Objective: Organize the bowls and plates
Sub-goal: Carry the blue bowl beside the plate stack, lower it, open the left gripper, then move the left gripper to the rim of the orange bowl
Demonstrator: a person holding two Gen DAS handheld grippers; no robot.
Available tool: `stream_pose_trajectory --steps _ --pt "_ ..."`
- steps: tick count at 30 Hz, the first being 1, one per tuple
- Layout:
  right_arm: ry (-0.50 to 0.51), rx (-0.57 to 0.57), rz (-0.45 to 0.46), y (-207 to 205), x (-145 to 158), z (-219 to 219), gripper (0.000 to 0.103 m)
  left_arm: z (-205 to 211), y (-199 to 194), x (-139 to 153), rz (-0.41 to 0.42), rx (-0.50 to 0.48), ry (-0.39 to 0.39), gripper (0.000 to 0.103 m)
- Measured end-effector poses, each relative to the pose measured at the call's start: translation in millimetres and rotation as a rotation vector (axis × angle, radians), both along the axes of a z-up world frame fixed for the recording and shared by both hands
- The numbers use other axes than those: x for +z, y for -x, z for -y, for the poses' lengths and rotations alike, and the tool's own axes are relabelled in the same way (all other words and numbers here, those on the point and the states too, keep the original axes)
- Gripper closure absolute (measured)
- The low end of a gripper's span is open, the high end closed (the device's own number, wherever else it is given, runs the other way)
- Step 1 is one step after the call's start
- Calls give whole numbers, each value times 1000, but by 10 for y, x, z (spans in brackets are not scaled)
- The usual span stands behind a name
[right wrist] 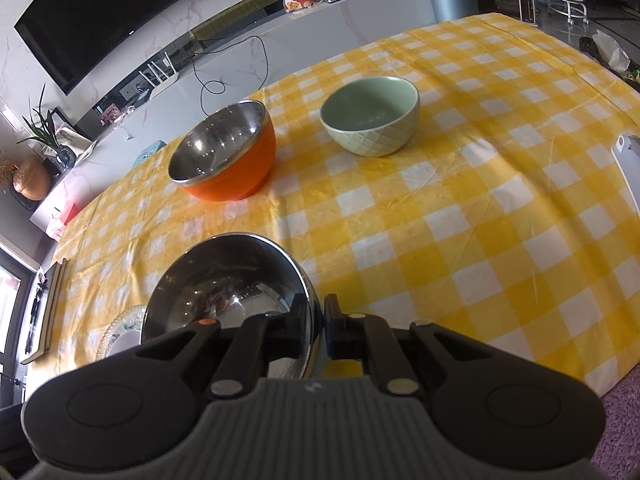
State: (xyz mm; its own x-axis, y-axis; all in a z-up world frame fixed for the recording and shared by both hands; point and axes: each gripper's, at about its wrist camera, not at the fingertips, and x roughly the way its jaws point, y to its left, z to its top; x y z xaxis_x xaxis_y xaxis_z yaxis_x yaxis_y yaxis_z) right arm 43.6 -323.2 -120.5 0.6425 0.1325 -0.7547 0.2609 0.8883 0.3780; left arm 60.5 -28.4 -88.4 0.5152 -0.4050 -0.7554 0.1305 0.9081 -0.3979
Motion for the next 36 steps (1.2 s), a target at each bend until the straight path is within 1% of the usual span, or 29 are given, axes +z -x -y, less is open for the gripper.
stream_pose_trajectory --steps 7,10,12,13,15,16,17,18,19,21,24,30,36 --pt "3 4 4 -17 -10 -13 96 -22 -23 -19 -4 1 14 87" --pt "0 6 10 -20 -18 -19 92 -17 -40 -18 -6 -3 16 86" --pt "-6 5 12 -20 -27 -10 92 -15 -52 -15 -6 -4 15 85" --pt "-12 4 12 -20 -30 -2 92 -23 -59 -19 -7 -3 24 83" --pt "-21 1 13 -17 -33 10 92 -35 -66 -25 -9 -1 35 75" --pt "-24 -1 15 -12 -32 10 91 -42 -65 -23 -7 3 34 74" --pt "-30 0 18 -10 -31 11 87 -46 -60 -17 -3 5 32 72" --pt "-36 0 21 -8 -29 12 79 -50 -56 -10 2 6 32 68" --pt "-38 1 26 -6 -25 10 75 -56 -53 -1 8 7 34 66" --pt "-27 7 36 -1 -5 -8 74 -64 -41 24 25 5 41 60" --pt "-2 8 52 11 26 -24 73 -69 -30 78 52 1 37 57" --pt "39 -1 89 27 102 -14 72 -100 -55 184 102 8 13 56" --pt "52 1 124 -39 201 -11 72 -154 -172 294 134 19 10 56"
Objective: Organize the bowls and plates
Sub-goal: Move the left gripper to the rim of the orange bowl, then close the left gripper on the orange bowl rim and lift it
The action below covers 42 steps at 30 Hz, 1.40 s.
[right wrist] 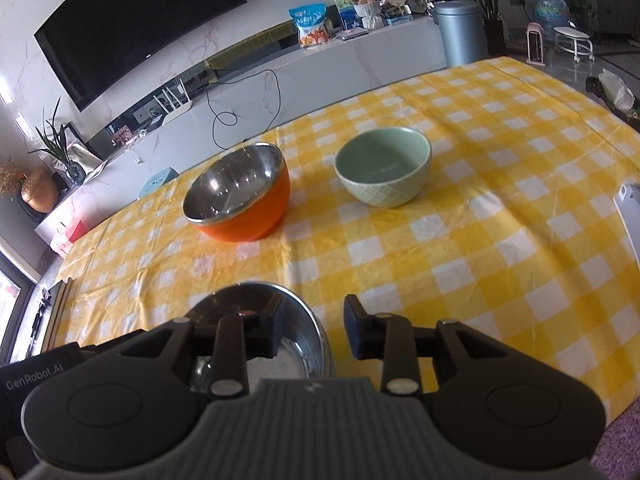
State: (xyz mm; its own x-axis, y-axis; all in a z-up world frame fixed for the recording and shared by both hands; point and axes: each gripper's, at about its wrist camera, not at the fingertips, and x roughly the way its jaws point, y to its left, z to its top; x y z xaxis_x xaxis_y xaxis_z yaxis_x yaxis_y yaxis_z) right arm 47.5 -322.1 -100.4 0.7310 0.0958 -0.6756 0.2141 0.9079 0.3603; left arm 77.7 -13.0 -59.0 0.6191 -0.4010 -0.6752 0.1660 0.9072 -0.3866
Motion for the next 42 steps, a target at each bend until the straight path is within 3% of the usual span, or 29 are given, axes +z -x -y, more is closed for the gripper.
stream_pose_trajectory --steps 19,23,34,42 --pt "32 72 38 -592 123 -191 72 47 -628 148 36 -2 -14 55" --pt "28 81 38 -756 131 -214 72 55 -773 158 39 5 -15 52" --pt "-10 71 21 -1221 65 -167 75 112 -1259 55 12 19 -5 51" --pt "37 30 -38 -1576 -40 -127 79 278 -1581 -97 -12 17 -28 51"
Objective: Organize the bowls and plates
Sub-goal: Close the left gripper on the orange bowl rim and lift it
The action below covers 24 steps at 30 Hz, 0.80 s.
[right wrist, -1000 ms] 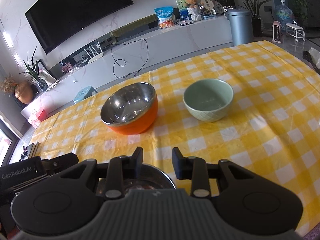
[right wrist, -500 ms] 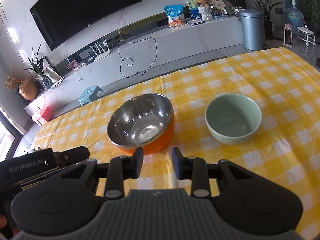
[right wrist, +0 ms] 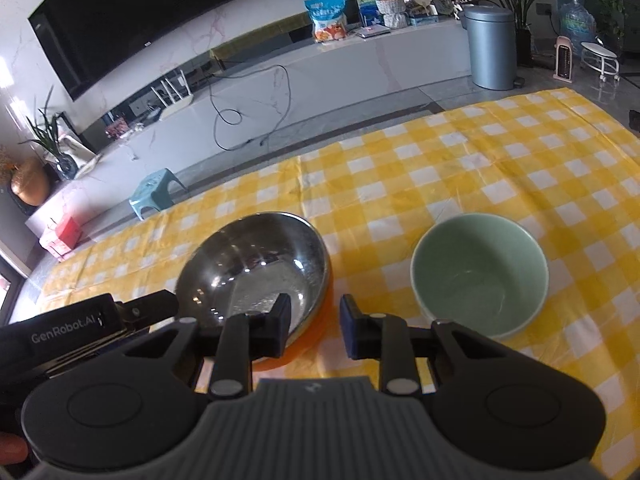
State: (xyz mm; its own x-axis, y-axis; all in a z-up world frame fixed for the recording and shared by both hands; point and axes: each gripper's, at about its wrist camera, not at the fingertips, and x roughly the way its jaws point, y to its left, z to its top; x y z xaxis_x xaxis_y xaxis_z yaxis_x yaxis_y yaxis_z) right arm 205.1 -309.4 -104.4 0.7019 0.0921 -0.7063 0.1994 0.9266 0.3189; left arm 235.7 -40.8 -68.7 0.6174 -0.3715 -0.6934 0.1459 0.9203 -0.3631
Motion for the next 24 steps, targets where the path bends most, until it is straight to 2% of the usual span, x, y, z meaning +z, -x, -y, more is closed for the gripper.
stream_pose_trajectory --steps 5,10,14,17,24 --pt "-11 -7 -31 -142 -123 27 81 63 -91 -118 -18 -10 -19 52" --pt "-32 -13 -43 -245 -187 20 88 100 -169 -197 -38 -5 -24 68" --pt "-26 -23 -47 -298 -211 -3 89 139 -201 -209 -37 -14 -25 82" --pt "-23 -25 -46 -312 -219 -5 89 162 -191 -198 -33 -10 -44 88" --pt "-14 -31 -35 -223 -161 -31 93 111 -39 -71 -12 -10 -44 89"
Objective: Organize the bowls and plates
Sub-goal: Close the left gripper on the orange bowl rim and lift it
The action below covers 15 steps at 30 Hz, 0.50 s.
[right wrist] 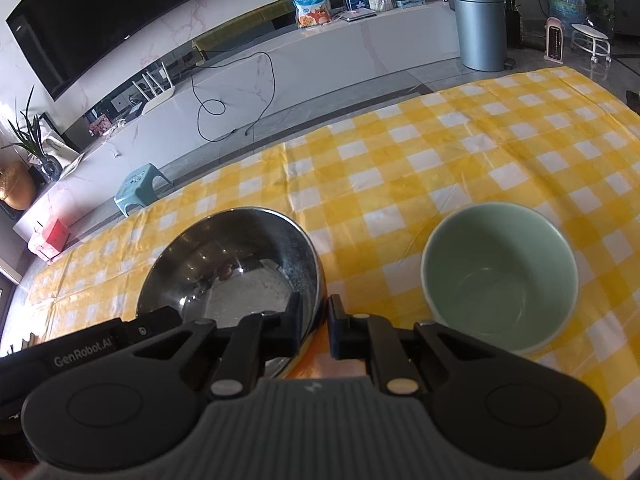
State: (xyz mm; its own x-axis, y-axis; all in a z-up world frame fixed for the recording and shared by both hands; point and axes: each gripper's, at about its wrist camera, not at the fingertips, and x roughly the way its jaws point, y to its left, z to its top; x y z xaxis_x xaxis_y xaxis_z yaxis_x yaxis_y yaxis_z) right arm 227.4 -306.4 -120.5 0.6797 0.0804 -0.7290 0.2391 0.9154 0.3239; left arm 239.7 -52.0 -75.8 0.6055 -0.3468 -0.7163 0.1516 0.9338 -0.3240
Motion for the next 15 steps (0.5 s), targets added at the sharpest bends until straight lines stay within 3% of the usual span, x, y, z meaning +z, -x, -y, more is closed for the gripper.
stream_pose_trajectory --steps 15 --pt "-54 37 92 1005 538 -83 93 -281 915 604 69 17 53 88"
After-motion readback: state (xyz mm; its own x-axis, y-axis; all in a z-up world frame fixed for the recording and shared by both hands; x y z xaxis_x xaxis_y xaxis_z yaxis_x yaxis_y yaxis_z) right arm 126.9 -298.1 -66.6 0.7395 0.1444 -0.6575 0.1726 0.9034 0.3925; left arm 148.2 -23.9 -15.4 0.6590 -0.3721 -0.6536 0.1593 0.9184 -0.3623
